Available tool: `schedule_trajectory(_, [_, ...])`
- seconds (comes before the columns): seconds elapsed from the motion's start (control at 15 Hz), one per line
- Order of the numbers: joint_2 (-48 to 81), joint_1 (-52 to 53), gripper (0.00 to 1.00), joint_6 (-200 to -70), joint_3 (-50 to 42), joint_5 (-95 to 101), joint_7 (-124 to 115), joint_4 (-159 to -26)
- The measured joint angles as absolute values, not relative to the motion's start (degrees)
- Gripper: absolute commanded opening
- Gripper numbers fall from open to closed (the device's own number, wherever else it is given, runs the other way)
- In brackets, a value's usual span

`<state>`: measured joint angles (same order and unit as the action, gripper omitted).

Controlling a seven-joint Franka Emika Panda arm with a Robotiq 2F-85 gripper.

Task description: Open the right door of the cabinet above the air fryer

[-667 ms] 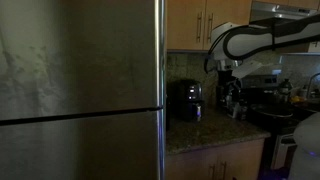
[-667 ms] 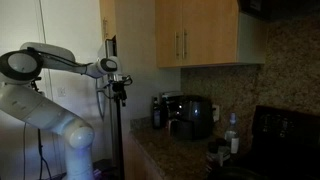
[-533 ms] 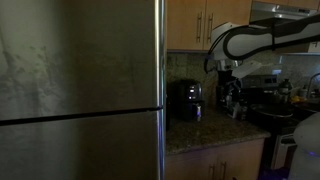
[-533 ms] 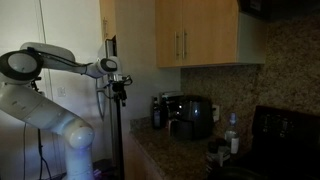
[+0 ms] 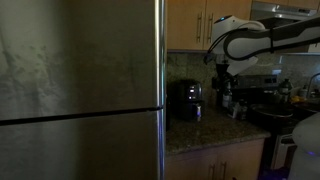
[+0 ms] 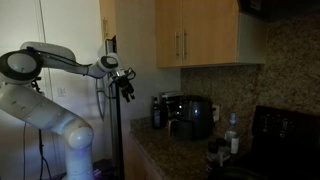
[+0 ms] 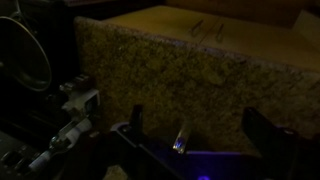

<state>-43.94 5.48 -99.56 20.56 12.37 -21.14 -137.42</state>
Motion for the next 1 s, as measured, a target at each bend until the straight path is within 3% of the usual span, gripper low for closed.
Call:
schedule_trajectory(0.47, [-54.0, 1.3, 1.00, -101.3, 4.5, 13.5, -20.8, -139.5])
schedule_trajectory(0.73, [-54.9, 1.2, 1.00, -102.7, 5.1, 13.6, -20.7, -140.3])
schedule_trajectory(1.0, [-55.4, -2.2, 1.00, -114.8, 1.2, 13.6, -20.5, -139.3])
